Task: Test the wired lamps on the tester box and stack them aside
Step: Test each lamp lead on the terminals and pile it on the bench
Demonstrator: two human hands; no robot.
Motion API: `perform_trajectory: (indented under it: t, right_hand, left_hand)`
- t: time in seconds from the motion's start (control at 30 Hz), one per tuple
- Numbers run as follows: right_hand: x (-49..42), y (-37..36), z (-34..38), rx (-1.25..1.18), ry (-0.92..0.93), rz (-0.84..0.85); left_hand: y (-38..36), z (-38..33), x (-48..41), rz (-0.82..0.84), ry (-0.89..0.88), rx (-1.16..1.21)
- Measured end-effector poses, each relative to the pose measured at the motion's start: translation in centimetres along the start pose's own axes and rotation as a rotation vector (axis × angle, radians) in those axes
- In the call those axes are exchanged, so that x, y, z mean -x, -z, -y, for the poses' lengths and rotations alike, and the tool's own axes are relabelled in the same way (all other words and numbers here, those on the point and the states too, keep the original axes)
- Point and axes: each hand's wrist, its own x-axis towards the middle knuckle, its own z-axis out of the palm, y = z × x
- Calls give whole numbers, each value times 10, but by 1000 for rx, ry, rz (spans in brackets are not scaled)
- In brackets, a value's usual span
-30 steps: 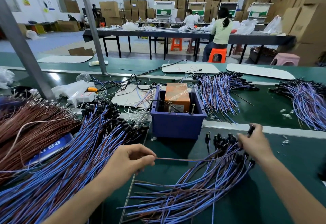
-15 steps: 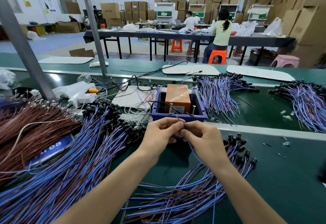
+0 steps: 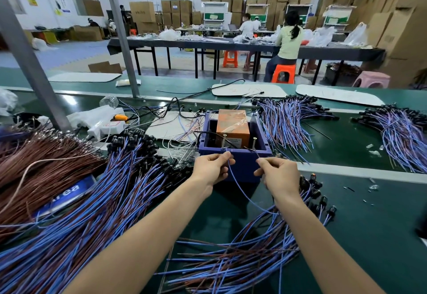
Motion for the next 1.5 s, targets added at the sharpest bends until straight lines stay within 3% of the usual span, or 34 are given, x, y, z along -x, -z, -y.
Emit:
perform_trajectory:
  t: [1.27, 1.4, 1.5]
  right_hand:
    - [8, 5, -5, 46, 69, 62]
    - [14, 3, -5, -3, 62, 100]
    - [29, 0, -5, -106, 51, 245]
  left_hand:
    - [8, 1, -2, -34, 7, -20]
    - [6, 2, 9, 6, -48, -61]
    - [6, 3, 25, 121, -126, -42]
